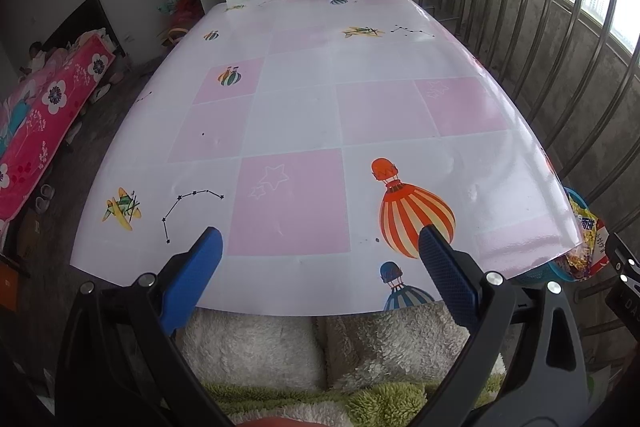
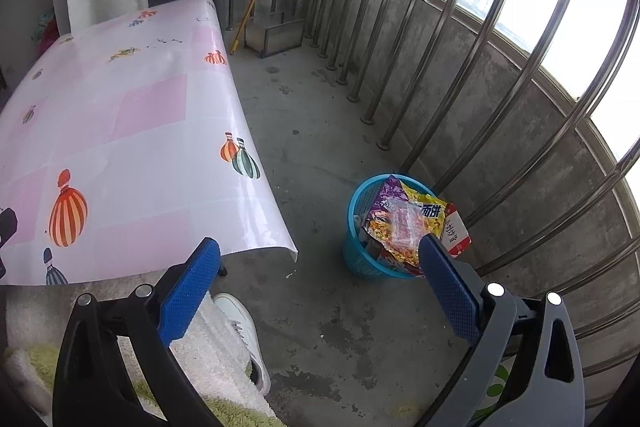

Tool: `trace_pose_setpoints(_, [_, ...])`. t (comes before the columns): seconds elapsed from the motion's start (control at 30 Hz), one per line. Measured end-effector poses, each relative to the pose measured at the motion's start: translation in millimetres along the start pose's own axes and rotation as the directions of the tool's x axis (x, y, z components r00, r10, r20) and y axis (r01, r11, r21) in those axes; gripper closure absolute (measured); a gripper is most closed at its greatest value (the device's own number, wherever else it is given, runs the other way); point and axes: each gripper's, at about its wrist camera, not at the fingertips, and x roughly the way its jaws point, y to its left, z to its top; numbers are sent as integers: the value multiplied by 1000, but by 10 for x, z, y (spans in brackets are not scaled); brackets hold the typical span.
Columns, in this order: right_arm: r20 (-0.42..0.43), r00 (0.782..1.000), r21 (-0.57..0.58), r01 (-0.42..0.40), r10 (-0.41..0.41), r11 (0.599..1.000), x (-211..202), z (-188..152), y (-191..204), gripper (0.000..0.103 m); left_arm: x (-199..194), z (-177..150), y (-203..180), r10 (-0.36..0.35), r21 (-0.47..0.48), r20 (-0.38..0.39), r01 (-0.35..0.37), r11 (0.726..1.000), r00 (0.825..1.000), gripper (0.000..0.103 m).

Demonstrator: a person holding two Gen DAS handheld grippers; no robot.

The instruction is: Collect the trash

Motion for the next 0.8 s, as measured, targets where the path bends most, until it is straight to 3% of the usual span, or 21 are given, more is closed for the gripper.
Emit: trace_pose_setpoints(0.8, [7, 1000, -4, 3, -3, 1000, -4, 31, -2, 6, -17, -23, 9, -1, -3, -4, 1, 1000, 1000, 9])
